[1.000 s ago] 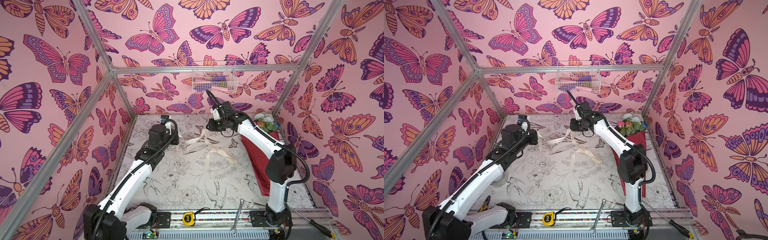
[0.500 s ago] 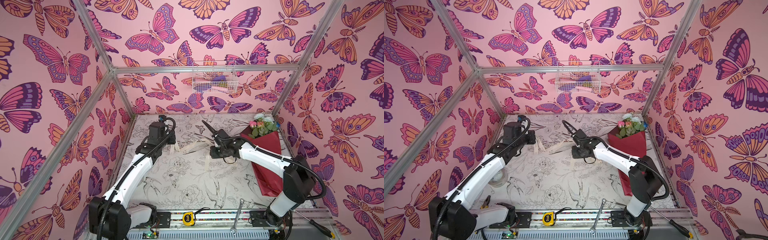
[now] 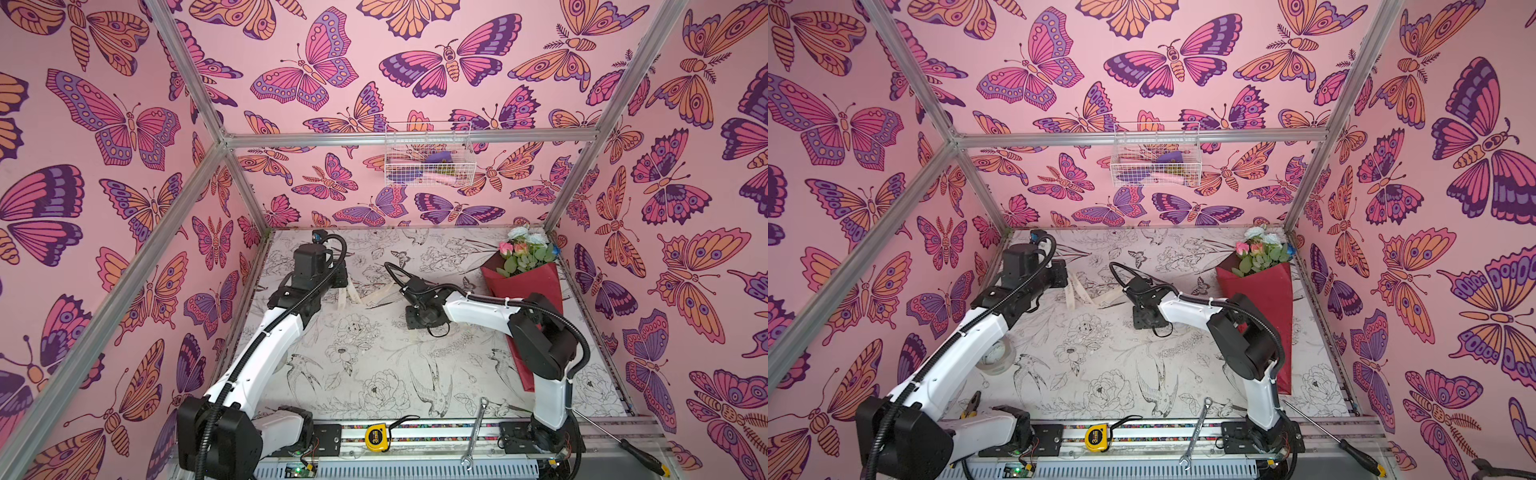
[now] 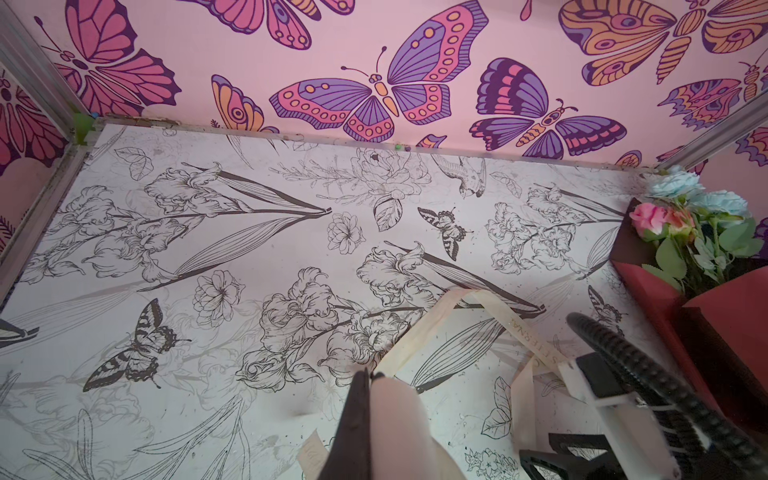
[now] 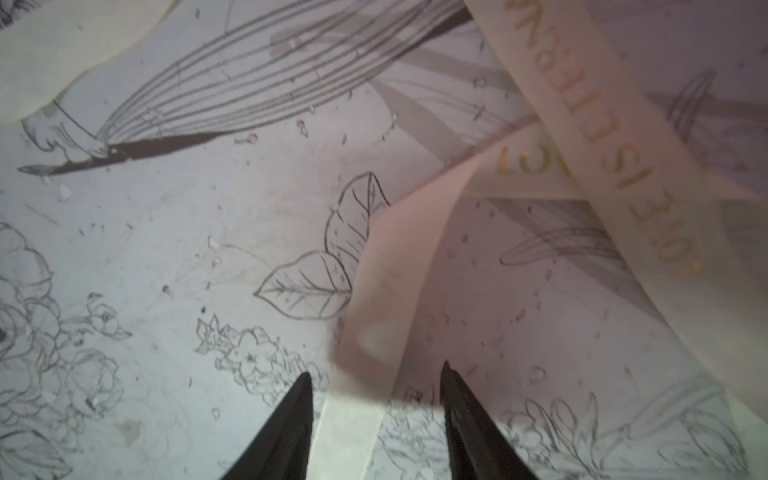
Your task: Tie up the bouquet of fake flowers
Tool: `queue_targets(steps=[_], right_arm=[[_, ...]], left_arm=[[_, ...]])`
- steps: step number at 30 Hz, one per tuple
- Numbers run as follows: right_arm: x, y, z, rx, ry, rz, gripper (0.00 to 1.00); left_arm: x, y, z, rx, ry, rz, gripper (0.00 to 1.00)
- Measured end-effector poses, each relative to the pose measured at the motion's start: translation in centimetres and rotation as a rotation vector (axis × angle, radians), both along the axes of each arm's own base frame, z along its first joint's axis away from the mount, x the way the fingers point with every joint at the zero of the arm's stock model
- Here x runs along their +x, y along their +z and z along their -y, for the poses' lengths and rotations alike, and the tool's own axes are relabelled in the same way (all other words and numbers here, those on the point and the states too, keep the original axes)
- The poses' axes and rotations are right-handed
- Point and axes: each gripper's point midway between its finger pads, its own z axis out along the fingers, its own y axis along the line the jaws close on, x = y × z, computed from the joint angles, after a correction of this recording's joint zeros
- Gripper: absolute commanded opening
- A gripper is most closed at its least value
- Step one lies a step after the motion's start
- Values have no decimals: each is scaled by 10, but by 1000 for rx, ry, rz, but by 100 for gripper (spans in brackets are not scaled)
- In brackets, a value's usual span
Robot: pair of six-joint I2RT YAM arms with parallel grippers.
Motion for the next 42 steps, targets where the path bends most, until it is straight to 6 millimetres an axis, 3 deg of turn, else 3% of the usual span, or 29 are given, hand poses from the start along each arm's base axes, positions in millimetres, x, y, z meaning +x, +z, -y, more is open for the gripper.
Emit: queue_targets(steps=[2,5,9,11,14,18,20,23,26,30,32,38,41,42], right_arm=[[7,-3,-4,-13,2,13,35],[14,-6,-3,-48,3,29,2],[16,2,7,-101,5,50,0],[14,19,17,-127,3,76,0],[11,78,37,-131,-19,172,0],[2,192,78,-75,-99,397,0],[-11,249,111,-51,-159,517,0],[-28,308,158,-41,-244,636,0],[-36,341,206,-61,-343,707,0],[-41,354,258,-117,-459,725,0],[-41,352,270,-144,-486,715,0],[-33,333,270,-192,-465,649,0],[-24,317,262,-211,-436,597,0],[-20,311,258,-218,-425,578,0]], left_arm=[[0,2,-3,1,9,5,0],[1,3,-10,11,29,10,0],[3,9,-28,61,67,14,0],[5,21,-42,111,94,36,0],[11,51,-70,202,154,97,0],[13,94,-115,313,260,171,0],[14,115,-144,357,327,198,0],[16,132,-181,408,412,206,0],[21,128,-214,450,473,172,0],[26,100,-256,490,534,79,0],[27,84,-274,511,561,26,0],[42,44,-309,583,612,-73,0],[59,16,-320,612,611,-116,0],[64,3,-323,618,607,-140,4]])
